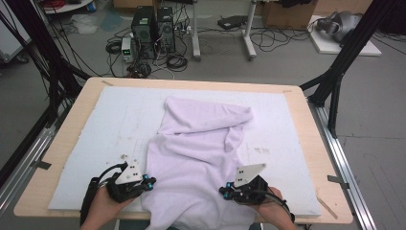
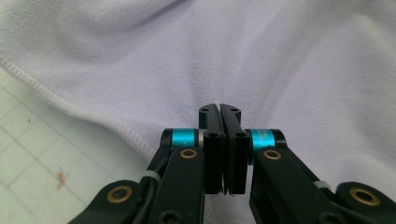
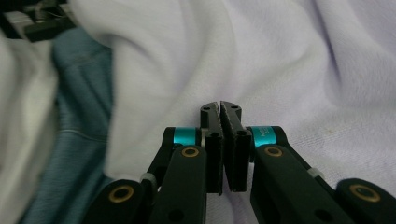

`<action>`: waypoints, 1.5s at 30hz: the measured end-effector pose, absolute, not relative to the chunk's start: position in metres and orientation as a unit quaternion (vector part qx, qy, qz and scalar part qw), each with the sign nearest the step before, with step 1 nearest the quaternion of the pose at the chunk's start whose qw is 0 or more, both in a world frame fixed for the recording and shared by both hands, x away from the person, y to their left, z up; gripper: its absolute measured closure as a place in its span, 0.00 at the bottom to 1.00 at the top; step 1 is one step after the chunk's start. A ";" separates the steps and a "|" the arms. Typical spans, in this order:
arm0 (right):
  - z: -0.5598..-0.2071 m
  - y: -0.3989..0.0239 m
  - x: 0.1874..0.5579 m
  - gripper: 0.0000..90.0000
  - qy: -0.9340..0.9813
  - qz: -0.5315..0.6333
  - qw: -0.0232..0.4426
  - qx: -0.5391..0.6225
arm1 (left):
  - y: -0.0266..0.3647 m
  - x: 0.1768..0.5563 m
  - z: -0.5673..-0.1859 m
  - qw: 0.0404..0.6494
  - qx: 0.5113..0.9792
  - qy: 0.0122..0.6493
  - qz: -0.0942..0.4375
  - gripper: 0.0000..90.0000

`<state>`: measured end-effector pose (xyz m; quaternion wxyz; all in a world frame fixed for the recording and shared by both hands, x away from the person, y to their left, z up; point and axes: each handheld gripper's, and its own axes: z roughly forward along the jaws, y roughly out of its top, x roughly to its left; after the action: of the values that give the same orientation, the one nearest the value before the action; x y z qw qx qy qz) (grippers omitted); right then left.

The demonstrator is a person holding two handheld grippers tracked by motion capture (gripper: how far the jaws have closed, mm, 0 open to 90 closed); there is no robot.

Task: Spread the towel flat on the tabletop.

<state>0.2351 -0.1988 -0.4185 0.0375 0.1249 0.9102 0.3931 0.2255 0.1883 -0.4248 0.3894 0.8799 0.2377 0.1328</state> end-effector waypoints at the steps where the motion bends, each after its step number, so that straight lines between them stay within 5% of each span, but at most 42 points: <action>1: -0.415 -0.198 0.230 0.98 0.911 0.394 0.034 0.115 | 0.191 0.220 -0.422 0.394 0.879 0.237 0.128 0.97; 4: -0.401 -0.199 0.214 0.94 0.907 0.410 0.022 0.097 | 0.198 0.209 -0.412 0.405 0.875 0.234 0.123 0.94; 7: -0.389 -0.207 0.219 0.82 0.901 0.413 0.052 0.121 | 0.199 0.213 -0.409 0.408 0.870 0.244 0.130 0.70; 13: -0.412 -0.216 0.257 0.70 0.905 0.373 0.092 0.181 | 0.190 0.243 -0.429 0.386 0.876 0.256 0.134 0.63; 17: -0.433 -0.216 0.272 0.72 0.909 0.340 0.097 0.218 | 0.185 0.255 -0.439 0.375 0.880 0.265 0.125 0.71; 21: -0.438 -0.220 0.273 0.96 0.905 0.358 0.072 0.219 | 0.180 0.254 -0.440 0.376 0.881 0.256 0.127 0.95; 26: -0.434 -0.229 0.271 0.98 0.905 0.368 0.054 0.207 | 0.182 0.244 -0.435 0.384 0.880 0.252 0.124 0.97; 34: -0.411 -0.248 0.240 0.97 0.903 0.388 0.030 0.181 | 0.191 0.218 -0.421 0.388 0.885 0.232 0.109 0.96; 39: -0.400 -0.249 0.240 0.82 0.900 0.395 0.048 0.177 | 0.198 0.228 -0.417 0.389 0.877 0.252 0.130 0.68; 45: -0.415 -0.228 0.268 0.69 0.901 0.393 0.038 0.179 | 0.199 0.262 -0.432 0.370 0.875 0.279 0.138 0.65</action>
<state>0.2683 -0.2283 -0.4154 0.0380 0.1789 0.9011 0.3932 0.2618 0.1988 -0.4317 0.3703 0.8752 0.2790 0.1379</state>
